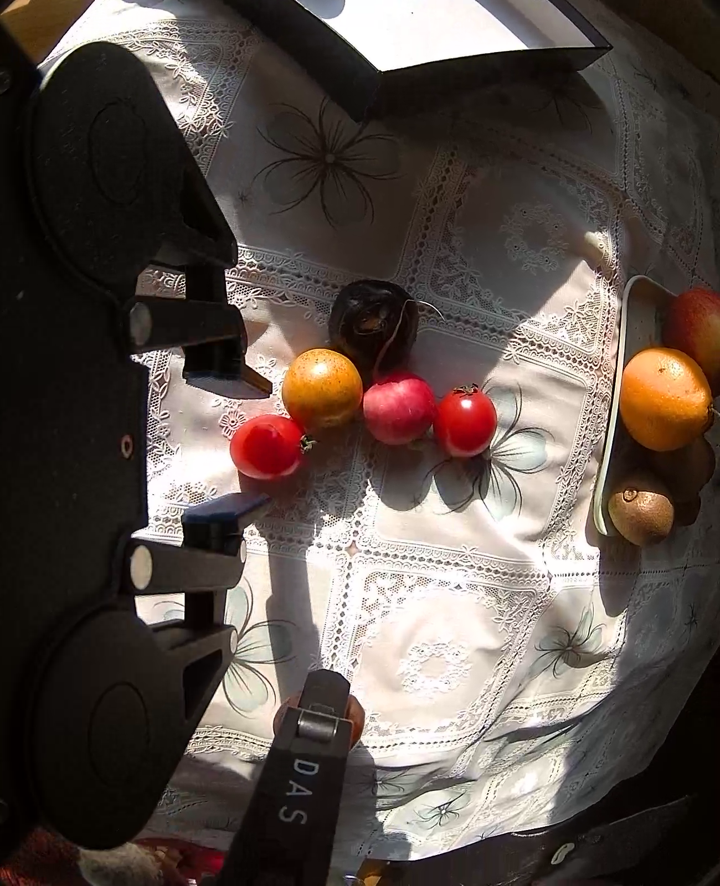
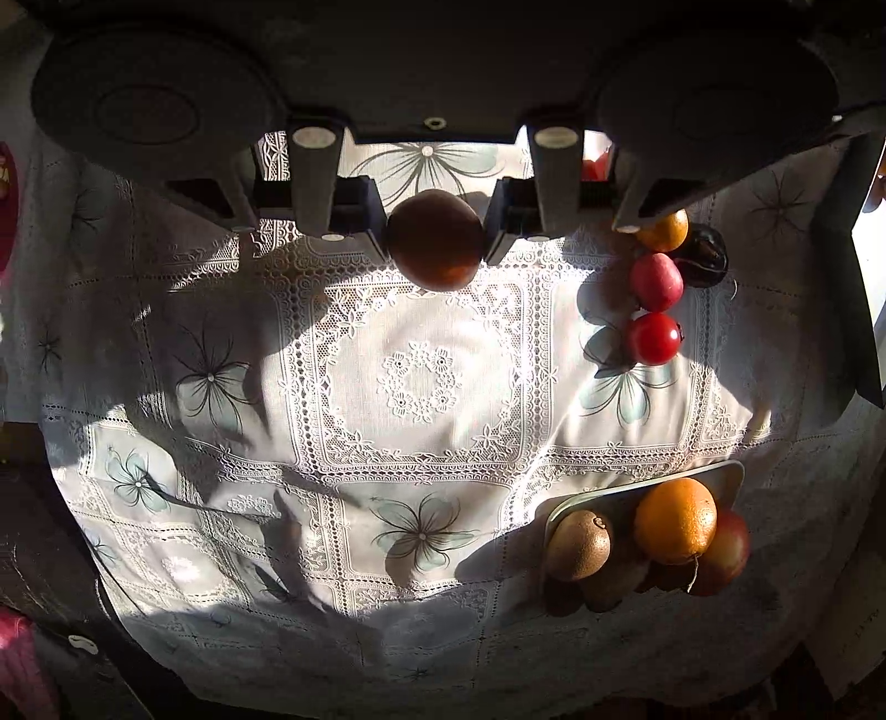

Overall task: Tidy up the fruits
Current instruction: 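Grasp the red cherry tomato with the left tool while the right tool holds the plum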

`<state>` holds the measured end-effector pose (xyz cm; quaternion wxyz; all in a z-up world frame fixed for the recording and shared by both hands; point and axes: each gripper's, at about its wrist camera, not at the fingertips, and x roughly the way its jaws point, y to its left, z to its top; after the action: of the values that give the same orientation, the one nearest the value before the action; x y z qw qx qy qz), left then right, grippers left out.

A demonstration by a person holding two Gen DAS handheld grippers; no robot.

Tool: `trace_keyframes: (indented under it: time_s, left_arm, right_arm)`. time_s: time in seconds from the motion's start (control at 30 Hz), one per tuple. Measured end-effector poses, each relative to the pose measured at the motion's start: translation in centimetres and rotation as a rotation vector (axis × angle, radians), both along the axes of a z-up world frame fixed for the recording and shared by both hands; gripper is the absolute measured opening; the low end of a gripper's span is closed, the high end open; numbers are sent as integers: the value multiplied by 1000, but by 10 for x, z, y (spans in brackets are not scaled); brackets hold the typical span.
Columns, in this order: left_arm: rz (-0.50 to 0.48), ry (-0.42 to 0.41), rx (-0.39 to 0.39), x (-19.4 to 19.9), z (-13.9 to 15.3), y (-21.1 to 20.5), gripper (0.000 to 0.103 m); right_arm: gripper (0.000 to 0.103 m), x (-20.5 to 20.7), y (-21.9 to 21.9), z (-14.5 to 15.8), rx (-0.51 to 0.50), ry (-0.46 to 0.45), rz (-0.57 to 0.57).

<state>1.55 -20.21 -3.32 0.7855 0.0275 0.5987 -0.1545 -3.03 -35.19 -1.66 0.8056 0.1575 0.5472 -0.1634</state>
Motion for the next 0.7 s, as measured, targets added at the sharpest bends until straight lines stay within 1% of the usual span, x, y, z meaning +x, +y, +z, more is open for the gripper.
trace_keyframes:
  time_s: [0.43,0.47,0.5,0.6,0.7]
  left_arm:
    - [54,37,62,7,-27,-19,46]
    - [58,47,62,7,-30,-19,45]
    - [61,51,63,7,-31,-19,36]
    - [85,58,51,6,-29,-13,36]
    - [102,54,53,5,-20,-7,36]
  right_arm:
    - [38,-10,-5,-1,-17,3,21]
    - [38,-11,-5,0,-18,2,25]
    - [38,-11,-5,0,-19,1,26]
    - [38,-13,-5,5,-24,-7,30]
    - [38,-13,-4,13,-21,-21,26]
